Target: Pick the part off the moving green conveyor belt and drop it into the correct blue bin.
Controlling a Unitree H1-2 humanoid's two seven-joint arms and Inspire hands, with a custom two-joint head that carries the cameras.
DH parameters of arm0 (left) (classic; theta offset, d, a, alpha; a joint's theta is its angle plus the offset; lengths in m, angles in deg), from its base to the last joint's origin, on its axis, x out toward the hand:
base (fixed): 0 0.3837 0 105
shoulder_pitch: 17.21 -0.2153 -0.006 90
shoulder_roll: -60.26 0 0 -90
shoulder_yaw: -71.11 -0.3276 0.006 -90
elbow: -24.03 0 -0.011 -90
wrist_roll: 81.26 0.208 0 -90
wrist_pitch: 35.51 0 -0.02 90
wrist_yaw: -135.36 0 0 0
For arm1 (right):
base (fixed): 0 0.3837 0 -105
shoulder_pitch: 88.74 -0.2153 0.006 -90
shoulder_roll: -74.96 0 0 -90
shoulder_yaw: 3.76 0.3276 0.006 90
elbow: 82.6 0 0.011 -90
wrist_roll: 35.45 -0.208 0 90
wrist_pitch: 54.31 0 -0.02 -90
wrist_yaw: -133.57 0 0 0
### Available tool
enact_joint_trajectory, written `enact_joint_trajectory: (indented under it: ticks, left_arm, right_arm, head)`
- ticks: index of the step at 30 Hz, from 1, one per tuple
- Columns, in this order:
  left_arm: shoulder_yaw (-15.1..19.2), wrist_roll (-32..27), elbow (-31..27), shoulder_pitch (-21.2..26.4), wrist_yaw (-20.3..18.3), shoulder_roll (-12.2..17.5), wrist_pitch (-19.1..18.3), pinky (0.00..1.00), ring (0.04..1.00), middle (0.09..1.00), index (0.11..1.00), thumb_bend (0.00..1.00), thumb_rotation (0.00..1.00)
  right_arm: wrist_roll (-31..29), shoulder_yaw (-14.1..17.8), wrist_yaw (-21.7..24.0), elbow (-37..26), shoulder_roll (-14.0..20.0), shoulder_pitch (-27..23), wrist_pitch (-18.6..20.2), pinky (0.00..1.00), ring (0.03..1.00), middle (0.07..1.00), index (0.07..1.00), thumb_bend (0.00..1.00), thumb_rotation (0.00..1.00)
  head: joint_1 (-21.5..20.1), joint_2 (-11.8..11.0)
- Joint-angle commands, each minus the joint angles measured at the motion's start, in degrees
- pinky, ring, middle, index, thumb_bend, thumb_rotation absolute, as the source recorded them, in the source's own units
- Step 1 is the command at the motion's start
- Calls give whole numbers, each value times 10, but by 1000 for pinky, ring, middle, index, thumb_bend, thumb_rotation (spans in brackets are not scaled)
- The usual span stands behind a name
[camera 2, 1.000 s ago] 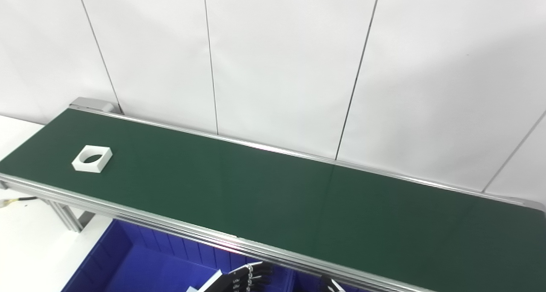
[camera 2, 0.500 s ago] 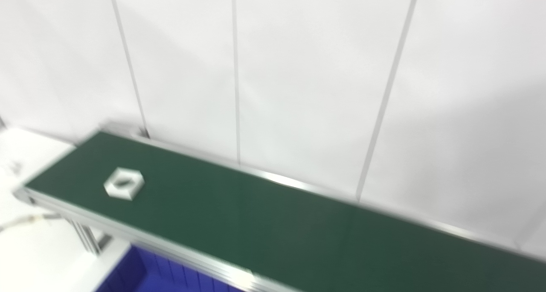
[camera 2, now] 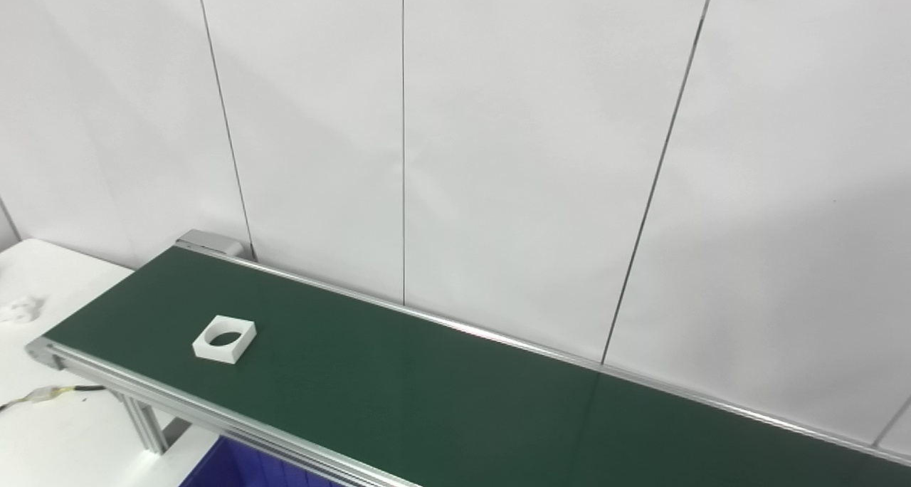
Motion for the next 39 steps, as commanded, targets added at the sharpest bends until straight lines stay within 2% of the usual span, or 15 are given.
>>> enact_joint_trajectory:
  ticks: [1,8,12,15,20,23,26,32,39]
  left_arm:
    - [-2,4,-24,10,2,0,23,762,803,829,829,1000,170]
    - [-4,12,-86,-3,3,8,13,747,785,815,807,1000,181]
    - [-4,22,-159,-14,7,17,-19,733,775,806,800,1000,212]
    - [-1,21,-214,-17,4,23,-47,712,777,799,791,993,198]
    - [6,11,-296,-9,3,34,-112,742,804,806,780,1000,210]
    - [12,19,-332,2,8,40,-137,765,806,802,782,1000,248]
    - [18,22,-342,17,11,42,-145,752,799,811,793,1000,286]
    - [27,41,-306,49,32,41,-124,779,814,837,820,989,331]
    - [25,47,-277,80,32,41,-133,802,828,853,832,955,324]
  right_arm:
    - [-6,0,-6,-12,2,-7,-34,731,814,838,885,595,350]
    - [-11,2,-4,-15,4,-6,-34,730,816,840,885,622,402]
    - [-13,5,-2,-15,6,-6,-34,736,818,841,888,637,429]
    - [-14,5,1,-17,8,-6,-34,741,822,843,893,646,459]
    - [-20,8,6,-18,10,-5,-34,748,826,843,893,648,467]
    - [-20,9,7,-18,12,-6,-34,751,827,845,893,641,463]
    - [-22,9,9,-17,14,-7,-34,752,828,847,894,645,473]
    - [-25,10,10,-15,15,-8,-34,754,831,849,896,655,483]
    - [-26,11,10,-16,16,-9,-34,756,828,848,897,657,499]
  head:
    - [4,3]
    - [15,10]
    - [18,13]
    - [19,14]
    - [24,17]
    - [27,17]
    - [29,18]
    - [31,19]
    - [40,21]
